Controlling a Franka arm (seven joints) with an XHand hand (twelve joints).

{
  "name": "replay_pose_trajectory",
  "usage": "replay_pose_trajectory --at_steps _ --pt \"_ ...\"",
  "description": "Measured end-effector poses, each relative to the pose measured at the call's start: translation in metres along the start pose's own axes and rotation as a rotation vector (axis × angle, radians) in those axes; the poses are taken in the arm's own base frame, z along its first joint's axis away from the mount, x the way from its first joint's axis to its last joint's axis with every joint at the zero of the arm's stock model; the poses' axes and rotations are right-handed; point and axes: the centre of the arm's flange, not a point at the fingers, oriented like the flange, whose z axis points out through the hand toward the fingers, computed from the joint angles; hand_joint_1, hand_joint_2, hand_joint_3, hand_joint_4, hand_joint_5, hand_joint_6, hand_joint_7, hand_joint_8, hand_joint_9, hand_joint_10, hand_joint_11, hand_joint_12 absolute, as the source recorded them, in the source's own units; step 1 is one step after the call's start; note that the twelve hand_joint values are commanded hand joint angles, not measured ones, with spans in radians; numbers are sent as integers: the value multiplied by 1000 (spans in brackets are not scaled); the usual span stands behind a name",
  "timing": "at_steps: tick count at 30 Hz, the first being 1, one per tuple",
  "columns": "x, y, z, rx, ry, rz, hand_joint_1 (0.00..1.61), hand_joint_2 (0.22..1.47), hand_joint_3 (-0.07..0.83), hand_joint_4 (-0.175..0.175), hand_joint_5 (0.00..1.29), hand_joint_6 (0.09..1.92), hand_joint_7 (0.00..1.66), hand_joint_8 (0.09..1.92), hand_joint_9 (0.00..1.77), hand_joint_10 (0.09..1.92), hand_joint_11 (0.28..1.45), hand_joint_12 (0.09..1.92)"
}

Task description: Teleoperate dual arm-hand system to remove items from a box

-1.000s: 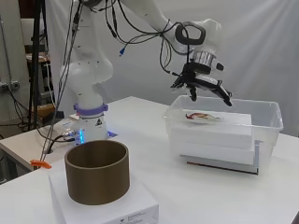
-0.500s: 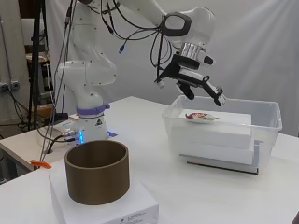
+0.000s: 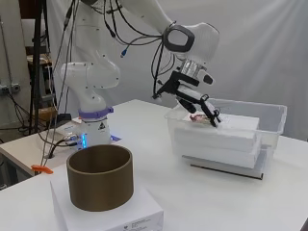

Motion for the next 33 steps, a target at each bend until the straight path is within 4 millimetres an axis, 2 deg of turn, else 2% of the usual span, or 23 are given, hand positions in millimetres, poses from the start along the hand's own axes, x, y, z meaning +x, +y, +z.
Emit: replay_pose_trajectory --at_steps 1,3,8,10,13,16,18,20,22,24,27,29,33 --pt "-14 5 9 30 16 34 139 929 12 -7 307 87 486 87 525 87 517 87" --pt "-25 11 21 55 23 60 157 932 11 -8 304 87 482 87 526 87 514 87" --pt "-24 11 23 48 -16 53 174 944 11 -7 308 87 505 87 555 87 523 87" --pt "-20 11 16 43 -42 69 150 947 9 -15 247 87 463 87 521 87 495 87" --pt "-12 13 2 47 -54 125 97 943 4 -23 122 87 257 87 337 87 451 87" --pt "-13 16 -18 26 -48 234 80 942 3 -27 122 87 233 87 306 87 439 87" --pt "-10 13 -27 -20 -40 244 70 946 4 -38 135 87 251 87 320 87 438 87" --pt "-5 6 -32 -62 -37 200 64 977 4 -26 271 87 483 87 539 87 504 87" --pt "-4 -3 -28 -79 -48 145 45 994 2 -11 345 87 570 87 622 87 546 87" --pt "-9 -9 -16 -102 -49 78 54 993 -1 -12 357 87 542 87 590 87 556 87" --pt "-13 -6 -2 -119 -30 -52 148 990 -3 -24 355 87 456 87 500 87 506 87" --pt "-13 -6 6 -107 -24 -104 191 982 -5 -28 374 87 470 87 514 87 498 87" --pt "-20 -5 5 -129 5 -164 219 960 -6 -43 399 87 506 87 557 87 511 87"
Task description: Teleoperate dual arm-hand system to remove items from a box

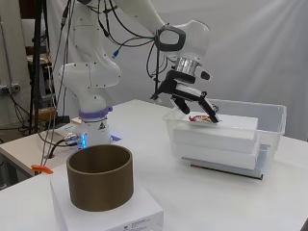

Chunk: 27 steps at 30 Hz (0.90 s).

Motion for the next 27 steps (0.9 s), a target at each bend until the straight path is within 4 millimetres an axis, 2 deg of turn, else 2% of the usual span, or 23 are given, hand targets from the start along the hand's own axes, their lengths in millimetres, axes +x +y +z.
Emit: replay_pose_trajectory --at_steps 3,7,9,11,14,16,18,19,20,21,22,23,24,26,27 --pt "1 0 -8 -14 33 -82 210 956 -3 -45 437 87 580 87 614 87 551 87" --pt "14 4 -26 1 107 -88 226 945 -5 -72 365 87 518 87 551 87 532 87" --pt "25 1 -24 11 109 -100 212 937 -7 -83 361 87 531 87 566 87 546 87" --pt "39 -4 -15 30 106 -112 176 942 -3 -84 388 87 636 87 669 87 615 87" --pt "57 -11 -22 6 75 -124 151 939 -3 -72 398 87 658 87 698 87 643 87" --pt "66 -10 -20 3 64 -125 166 904 -13 -84 212 87 355 87 456 87 538 87" --pt "75 -8 -17 13 49 -121 188 883 -15 -94 92 87 181 87 312 87 465 87" --pt "78 -7 -17 24 39 -112 432 966 -1 -50 298 87 398 87 521 87 554 87" --pt "82 -6 -17 37 30 -101 793 1039 59 -52 495 475 539 552 691 546 649 506" --pt "87 -7 -17 49 26 -92 909 1108 116 -24 592 927 627 1134 846 1123 756 1044" --pt "94 -10 -20 57 28 -91 931 1156 153 17 630 1232 679 1518 948 1503 826 1413" --pt "100 -12 -22 62 32 -98 928 1183 174 45 645 1403 705 1732 1003 1714 863 1621" --pt "106 -14 -23 68 30 -107 921 1197 184 63 650 1492 719 1841 1030 1822 879 1728" --pt "115 -17 -18 91 15 -120 914 1206 184 88 661 1542 734 1920 1049 1900 889 1802" --pt "117 -15 -10 111 17 -123 999 1224 167 -5 662 1465 696 1901 1044 1912 877 1811"
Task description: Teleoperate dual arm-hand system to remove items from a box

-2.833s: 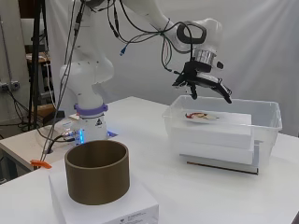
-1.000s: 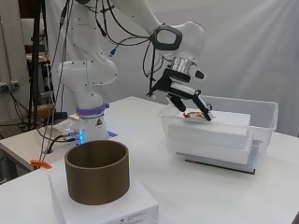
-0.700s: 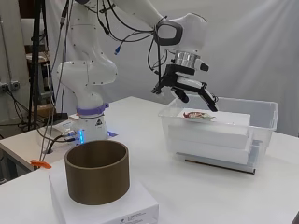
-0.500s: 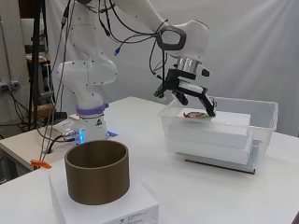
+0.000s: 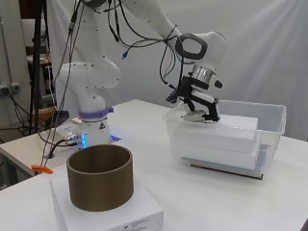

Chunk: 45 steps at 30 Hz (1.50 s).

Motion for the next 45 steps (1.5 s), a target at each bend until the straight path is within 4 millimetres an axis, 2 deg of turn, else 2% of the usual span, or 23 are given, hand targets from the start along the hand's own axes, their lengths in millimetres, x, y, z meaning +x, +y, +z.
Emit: replay_pose_trajectory --at_steps 1,2,4,6,8,11,13,17,19,20,21,22,23,24,26,28,32,34,37,40,42,44,45 --pt "-2 3 6 15 24 -4 1070 1246 135 -82 663 1396 669 1873 1029 1917 856 1811" --pt "-6 5 10 31 63 -8 1113 1261 109 -128 662 1356 653 1853 1014 1919 835 1808" --pt "-22 7 16 61 139 4 1147 1276 85 -165 660 1324 641 1837 998 1920 816 1805" --pt "-53 12 29 95 168 65 1154 1281 76 -174 659 1317 638 1833 993 1920 811 1804" --pt "-85 17 45 128 165 138 1143 1297 48 -143 650 1337 640 1807 916 1920 731 1745" --pt "-105 16 45 121 117 192 1142 1309 21 -137 651 1334 641 1799 882 1920 690 1715" --pt "-121 6 5 27 68 237 1158 1303 7 -162 664 1278 669 1772 903 1920 689 1722" --pt "-126 -33 -98 -258 74 185 1188 1251 -2 -175 724 1337 751 1454 993 1813 697 1709" --pt "-134 -57 -139 -379 78 168 1197 1244 -1 -175 740 1185 782 1537 996 1761 679 1669" --pt "-137 -63 -148 -405 85 177 1199 1245 0 -175 739 1150 786 1570 1003 1761 680 1669" --pt "-139 -66 -152 -414 97 195 1109 1235 0 -62 756 1191 826 1599 1039 1779 713 1696" --pt "-139 -67 -152 -410 111 212 1030 1227 0 42 768 1231 861 1620 1074 1796 747 1723" --pt "-138 -67 -151 -401 128 224 982 1222 0 107 776 1256 889 1632 1105 1811 783 1750" --pt "-136 -68 -150 -394 140 227 957 1218 0 142 783 1266 907 1632 1128 1818 817 1773" --pt "-136 -76 -148 -389 158 230 942 1210 -1 169 795 1265 929 1582 1151 1811 865 1801" --pt "-156 -88 -145 -390 193 270 941 1207 0 174 800 1261 934 1553 1160 1802 888 1810" --pt "-246 -131 -124 -378 337 464 950 1197 -1 175 817 1240 967 1683 1235 1837 1005 1842" --pt "-278 -151 -111 -370 388 528 955 1192 -1 175 826 1229 991 1743 1271 1865 1051 1859" --pt "-302 -156 -79 -298 416 593 965 1183 -2 175 844 1206 1009 1831 1301 1902 1088 1867" --pt "-319 -145 -52 -232 411 664 1003 1174 -1 125 869 1189 1089 1920 1386 1919 1156 1878" --pt "-331 -144 -45 -219 399 711 1011 1178 2 106 862 1219 1121 1920 1410 1920 1189 1879" --pt "-342 -142 -44 -205 372 748 1112 1187 2 151 820 1521 1131 1920 1419 1920 1209 1880" --pt "-351 -139 -39 -189 360 770 1074 1201 5 128 800 1494 1120 1920 1416 1920 1210 1884"
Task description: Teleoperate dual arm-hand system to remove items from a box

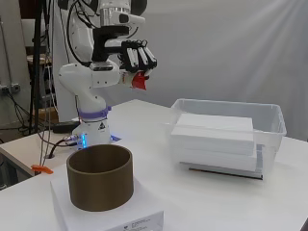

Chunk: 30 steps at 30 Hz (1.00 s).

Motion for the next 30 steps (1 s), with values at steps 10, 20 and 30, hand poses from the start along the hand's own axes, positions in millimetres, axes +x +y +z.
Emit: replay_pose_trajectory --at_steps 10,20,30 --pt "-56 117 86 135 -130 183 1042 1181 1 76 712 826 1101 1920 1454 1920 1269 1911" --pt "-101 134 201 259 -221 202 854 1034 0 88 426 810 612 1124 746 1119 702 1281" --pt "-58 124 144 121 -329 113 30 913 10 17 193 87 129 87 231 87 429 87"
